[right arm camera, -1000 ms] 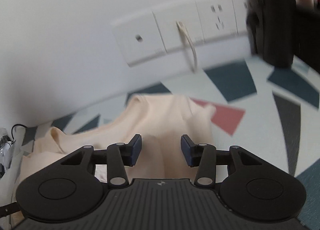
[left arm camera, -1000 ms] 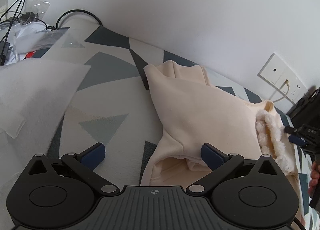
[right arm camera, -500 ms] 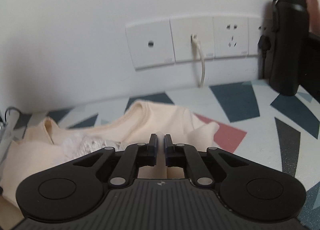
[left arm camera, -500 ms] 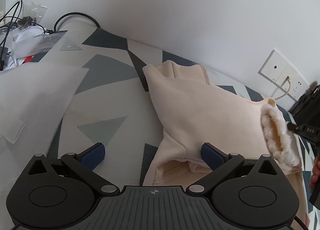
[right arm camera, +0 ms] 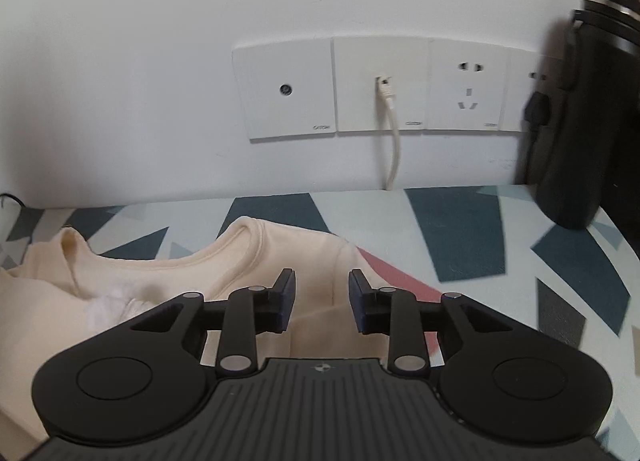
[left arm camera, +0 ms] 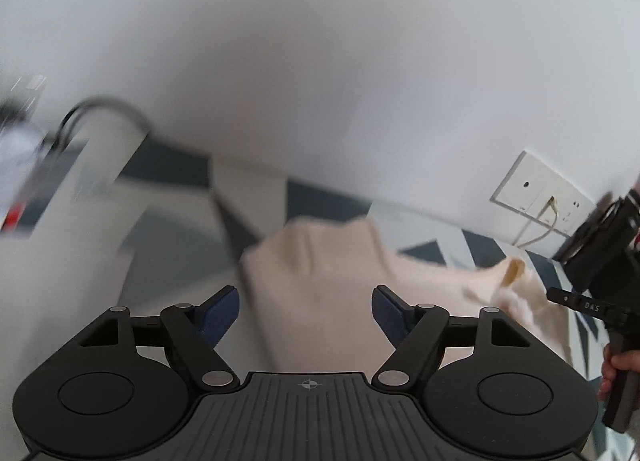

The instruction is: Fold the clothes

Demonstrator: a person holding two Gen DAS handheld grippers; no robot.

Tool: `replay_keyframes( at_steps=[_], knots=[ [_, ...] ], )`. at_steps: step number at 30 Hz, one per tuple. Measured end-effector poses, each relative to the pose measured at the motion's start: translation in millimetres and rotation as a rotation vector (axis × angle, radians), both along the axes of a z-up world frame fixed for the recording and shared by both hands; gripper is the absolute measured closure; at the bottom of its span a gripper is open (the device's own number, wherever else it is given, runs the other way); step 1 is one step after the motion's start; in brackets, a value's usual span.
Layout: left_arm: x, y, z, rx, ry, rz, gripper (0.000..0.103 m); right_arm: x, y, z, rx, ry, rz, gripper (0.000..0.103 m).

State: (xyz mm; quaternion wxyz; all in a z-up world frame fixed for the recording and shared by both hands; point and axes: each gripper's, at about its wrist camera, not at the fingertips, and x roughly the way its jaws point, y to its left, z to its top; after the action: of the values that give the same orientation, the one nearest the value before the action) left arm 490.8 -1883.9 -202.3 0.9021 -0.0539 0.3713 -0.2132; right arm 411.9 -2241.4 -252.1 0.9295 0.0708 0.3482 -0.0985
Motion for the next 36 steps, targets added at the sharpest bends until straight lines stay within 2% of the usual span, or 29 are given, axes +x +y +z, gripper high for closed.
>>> replay_keyframes(
  at_steps=[3, 8, 10, 17, 21, 23, 25, 26, 27, 28, 30, 32, 36],
  knots=[
    [27, -28, -1, 0.042, 0.008, -0.086, 0.055, 20, 6, -11, -0.01, 0.049, 0.024, 0.073],
    [54, -74, -22, 0.163, 0.052, -0.187, 0.056, 46, 22, -24, -0.108, 0.085, 0.086, 0.07],
    [59, -84, -31, 0.184, 0.072, -0.208, 0.056, 56, 25, -26, -0.132, 0.095, 0.096, 0.069],
    [70, -100, -46, 0.223, 0.041, -0.204, 0.051, 82, 21, -27, -0.095, 0.096, 0.056, 0.066],
    [76, -109, -48, 0.251, 0.018, -0.21, 0.042, 80, 21, -29, -0.101, 0.081, 0.054, 0.063],
    [80, -111, -46, 0.253, 0.024, -0.196, 0.036, 76, 18, -26, -0.079, 0.072, 0.047, 0.053],
    [82, -110, -37, 0.247, 0.024, -0.159, 0.035, 68, 12, -19, -0.049, 0.051, 0.017, 0.045],
    [84, -109, -33, 0.244, 0.024, -0.14, 0.035, 63, 9, -14, -0.037, 0.04, 0.001, 0.034],
    [78, -104, -26, 0.227, 0.0, -0.119, 0.029, 55, 6, -8, -0.036, 0.028, -0.02, 0.028],
    [68, -96, -16, 0.201, -0.038, -0.095, 0.015, 46, 2, -2, -0.033, 0.015, -0.038, 0.024],
    [47, -80, -2, 0.169, -0.091, -0.059, 0.001, 24, -9, 10, -0.021, -0.013, -0.067, 0.022],
    [23, -62, 0, 0.188, -0.09, -0.045, 0.001, -2, -25, 17, -0.008, -0.035, -0.123, 0.014],
    [-24, -24, 1, 0.218, -0.08, -0.013, 0.001, -64, -56, 23, 0.001, -0.038, -0.361, 0.014]
  ],
)
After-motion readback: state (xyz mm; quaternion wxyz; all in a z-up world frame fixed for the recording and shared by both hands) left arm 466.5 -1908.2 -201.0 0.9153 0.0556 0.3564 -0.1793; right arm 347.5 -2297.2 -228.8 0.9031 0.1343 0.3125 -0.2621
